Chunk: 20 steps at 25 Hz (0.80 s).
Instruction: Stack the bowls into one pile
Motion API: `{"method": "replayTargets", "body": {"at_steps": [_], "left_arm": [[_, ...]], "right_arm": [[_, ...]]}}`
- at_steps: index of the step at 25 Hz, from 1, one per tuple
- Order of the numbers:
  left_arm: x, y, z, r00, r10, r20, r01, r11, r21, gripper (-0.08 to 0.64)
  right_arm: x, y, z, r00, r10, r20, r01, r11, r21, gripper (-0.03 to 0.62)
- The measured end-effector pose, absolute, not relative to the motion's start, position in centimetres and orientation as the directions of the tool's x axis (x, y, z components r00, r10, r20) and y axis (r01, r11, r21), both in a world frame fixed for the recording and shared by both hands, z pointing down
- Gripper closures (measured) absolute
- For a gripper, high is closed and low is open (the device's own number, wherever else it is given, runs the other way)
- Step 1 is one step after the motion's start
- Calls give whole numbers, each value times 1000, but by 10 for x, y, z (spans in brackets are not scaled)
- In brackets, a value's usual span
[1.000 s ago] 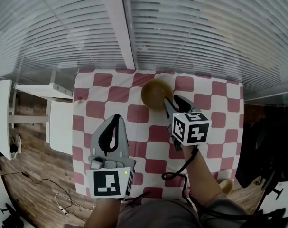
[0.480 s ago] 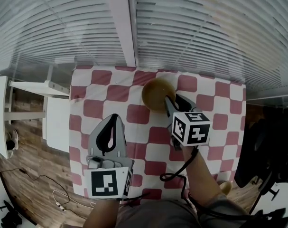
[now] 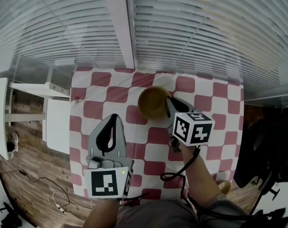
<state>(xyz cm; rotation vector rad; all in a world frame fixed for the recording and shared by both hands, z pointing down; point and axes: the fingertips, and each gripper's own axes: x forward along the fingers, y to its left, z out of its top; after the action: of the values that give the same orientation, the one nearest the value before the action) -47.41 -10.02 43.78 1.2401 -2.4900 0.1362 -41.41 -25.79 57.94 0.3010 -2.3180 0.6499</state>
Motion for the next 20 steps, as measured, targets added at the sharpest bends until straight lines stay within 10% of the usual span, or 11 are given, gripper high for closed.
{"method": "replayTargets", "body": {"at_steps": [20], "left_arm": [[-420,-105,394,-520,-806,283,-830,555,52,560]], "right_arm": [[-364,-240,521,-760,27,649,-350,825,-444,548]]}}
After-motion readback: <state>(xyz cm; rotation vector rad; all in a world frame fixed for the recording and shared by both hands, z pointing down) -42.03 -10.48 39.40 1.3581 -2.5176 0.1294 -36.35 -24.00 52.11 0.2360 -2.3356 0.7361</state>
